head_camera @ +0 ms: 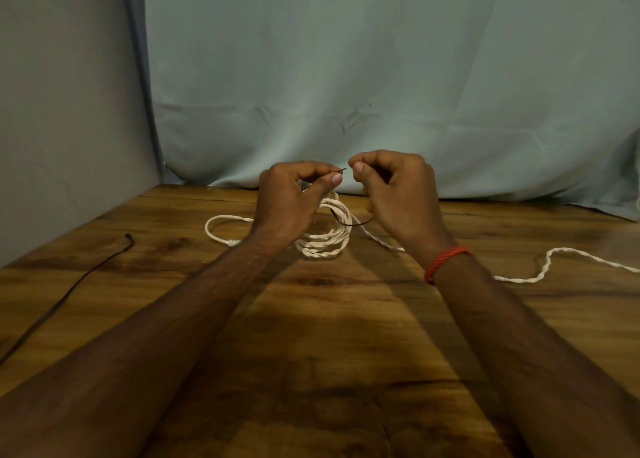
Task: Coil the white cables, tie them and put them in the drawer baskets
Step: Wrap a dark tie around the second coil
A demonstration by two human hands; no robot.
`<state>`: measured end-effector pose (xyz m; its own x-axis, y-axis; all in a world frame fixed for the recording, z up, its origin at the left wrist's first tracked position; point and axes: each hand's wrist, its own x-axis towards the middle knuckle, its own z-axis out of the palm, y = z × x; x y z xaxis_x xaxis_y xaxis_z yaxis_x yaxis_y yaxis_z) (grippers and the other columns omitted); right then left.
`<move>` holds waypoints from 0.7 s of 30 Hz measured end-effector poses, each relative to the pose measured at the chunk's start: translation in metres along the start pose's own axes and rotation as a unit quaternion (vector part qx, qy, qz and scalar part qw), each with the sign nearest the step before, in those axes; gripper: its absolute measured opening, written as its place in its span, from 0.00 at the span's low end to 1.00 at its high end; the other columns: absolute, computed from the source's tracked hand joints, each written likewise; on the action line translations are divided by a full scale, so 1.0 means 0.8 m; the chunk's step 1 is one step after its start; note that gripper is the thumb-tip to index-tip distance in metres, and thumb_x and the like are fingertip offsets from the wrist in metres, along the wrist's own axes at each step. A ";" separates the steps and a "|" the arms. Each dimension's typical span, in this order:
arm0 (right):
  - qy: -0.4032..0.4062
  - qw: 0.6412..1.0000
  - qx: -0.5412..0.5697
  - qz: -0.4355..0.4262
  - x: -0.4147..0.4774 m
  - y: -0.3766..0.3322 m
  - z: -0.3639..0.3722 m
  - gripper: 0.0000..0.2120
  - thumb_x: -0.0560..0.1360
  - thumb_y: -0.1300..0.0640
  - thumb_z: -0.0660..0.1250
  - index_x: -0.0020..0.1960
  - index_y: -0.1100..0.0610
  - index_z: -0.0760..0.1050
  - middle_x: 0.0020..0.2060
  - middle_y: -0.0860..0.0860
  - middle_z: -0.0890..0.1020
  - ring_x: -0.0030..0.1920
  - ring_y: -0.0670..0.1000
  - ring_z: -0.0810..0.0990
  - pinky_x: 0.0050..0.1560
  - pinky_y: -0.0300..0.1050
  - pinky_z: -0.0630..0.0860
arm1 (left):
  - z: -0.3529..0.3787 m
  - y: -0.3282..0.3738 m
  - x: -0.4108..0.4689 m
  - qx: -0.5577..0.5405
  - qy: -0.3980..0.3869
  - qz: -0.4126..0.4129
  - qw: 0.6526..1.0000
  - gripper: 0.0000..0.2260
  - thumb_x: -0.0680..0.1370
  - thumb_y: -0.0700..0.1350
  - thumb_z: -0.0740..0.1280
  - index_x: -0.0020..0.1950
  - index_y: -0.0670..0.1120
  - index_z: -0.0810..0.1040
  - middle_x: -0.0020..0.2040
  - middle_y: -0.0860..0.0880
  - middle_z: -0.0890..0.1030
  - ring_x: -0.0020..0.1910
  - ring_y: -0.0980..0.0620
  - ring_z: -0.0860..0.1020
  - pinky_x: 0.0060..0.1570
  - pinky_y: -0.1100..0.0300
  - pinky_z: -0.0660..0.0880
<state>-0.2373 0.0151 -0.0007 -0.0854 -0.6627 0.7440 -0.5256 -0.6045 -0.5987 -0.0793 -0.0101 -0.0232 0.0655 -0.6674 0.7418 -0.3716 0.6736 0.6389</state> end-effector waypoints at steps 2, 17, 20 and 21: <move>-0.014 0.997 -0.058 -0.056 -0.004 -0.003 0.002 0.08 0.79 0.58 0.69 0.54 0.57 0.85 0.45 0.48 0.87 0.45 0.42 0.83 0.48 0.35 0.80 | 0.000 0.001 0.000 0.002 -0.006 0.008 1.000 0.06 0.76 0.45 0.75 0.52 0.47 0.87 0.39 0.59 0.83 0.29 0.67 0.77 0.34 0.65 0.71; 0.008 0.997 0.064 0.038 -0.002 -0.004 0.002 0.06 0.74 0.59 0.75 0.52 0.54 0.86 0.40 0.45 0.86 0.38 0.41 0.84 0.44 0.41 0.83 | 0.000 0.002 -0.001 0.016 -0.010 0.020 1.000 0.05 0.76 0.45 0.75 0.51 0.48 0.87 0.37 0.62 0.82 0.31 0.68 0.78 0.34 0.71 0.70; 0.004 0.994 0.098 0.054 -0.003 -0.002 0.004 0.07 0.73 0.59 0.76 0.51 0.54 0.86 0.40 0.46 0.87 0.43 0.42 0.85 0.49 0.44 0.83 | 0.001 0.003 -0.002 0.011 -0.013 0.022 1.000 0.05 0.76 0.45 0.75 0.50 0.47 0.88 0.37 0.63 0.82 0.30 0.68 0.78 0.34 0.73 0.70; 0.001 0.991 0.116 0.062 -0.003 -0.001 0.005 0.07 0.73 0.60 0.77 0.50 0.54 0.86 0.41 0.47 0.87 0.45 0.44 0.85 0.52 0.46 0.83 | 0.001 0.003 -0.002 0.008 -0.015 0.023 1.000 0.05 0.76 0.45 0.75 0.50 0.47 0.88 0.37 0.62 0.82 0.30 0.68 0.78 0.33 0.74 0.70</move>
<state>-0.2336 0.0155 -0.0035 -0.1391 -0.7378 0.6606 -0.3014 -0.6039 -0.7379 -0.0810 -0.0071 -0.0230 0.0209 -0.6453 0.7636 -0.3885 0.6985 0.6009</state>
